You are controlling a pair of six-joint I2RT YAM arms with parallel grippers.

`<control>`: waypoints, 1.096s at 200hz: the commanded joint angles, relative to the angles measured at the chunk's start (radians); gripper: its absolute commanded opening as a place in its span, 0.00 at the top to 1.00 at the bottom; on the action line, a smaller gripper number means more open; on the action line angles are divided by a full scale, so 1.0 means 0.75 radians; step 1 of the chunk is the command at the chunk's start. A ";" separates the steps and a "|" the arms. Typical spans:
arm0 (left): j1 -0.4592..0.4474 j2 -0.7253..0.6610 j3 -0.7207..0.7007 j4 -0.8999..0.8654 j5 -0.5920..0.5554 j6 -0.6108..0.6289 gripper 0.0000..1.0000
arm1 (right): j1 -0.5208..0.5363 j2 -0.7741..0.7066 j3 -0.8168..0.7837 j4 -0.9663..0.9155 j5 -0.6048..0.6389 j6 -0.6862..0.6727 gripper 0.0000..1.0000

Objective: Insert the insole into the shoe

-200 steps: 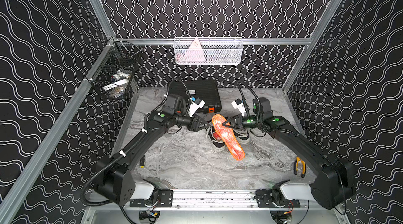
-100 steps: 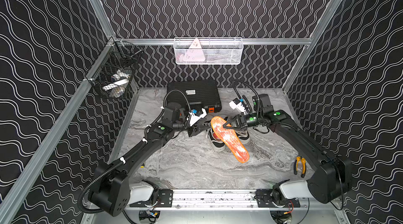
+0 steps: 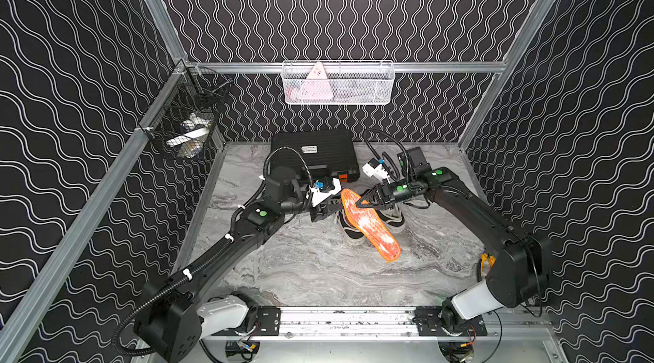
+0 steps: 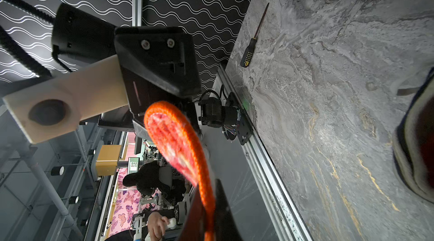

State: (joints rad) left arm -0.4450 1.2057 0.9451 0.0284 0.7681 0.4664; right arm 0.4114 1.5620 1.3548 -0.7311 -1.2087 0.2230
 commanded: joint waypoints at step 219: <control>0.008 0.186 0.208 -0.610 0.261 0.021 0.87 | 0.224 -0.243 -0.117 0.090 0.669 -0.274 0.91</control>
State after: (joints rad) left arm -0.4389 1.3441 1.0950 -0.4202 0.9550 0.4660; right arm 0.5655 1.3788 1.2667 -0.7147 -0.7166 0.0265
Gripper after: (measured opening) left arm 0.206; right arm 0.080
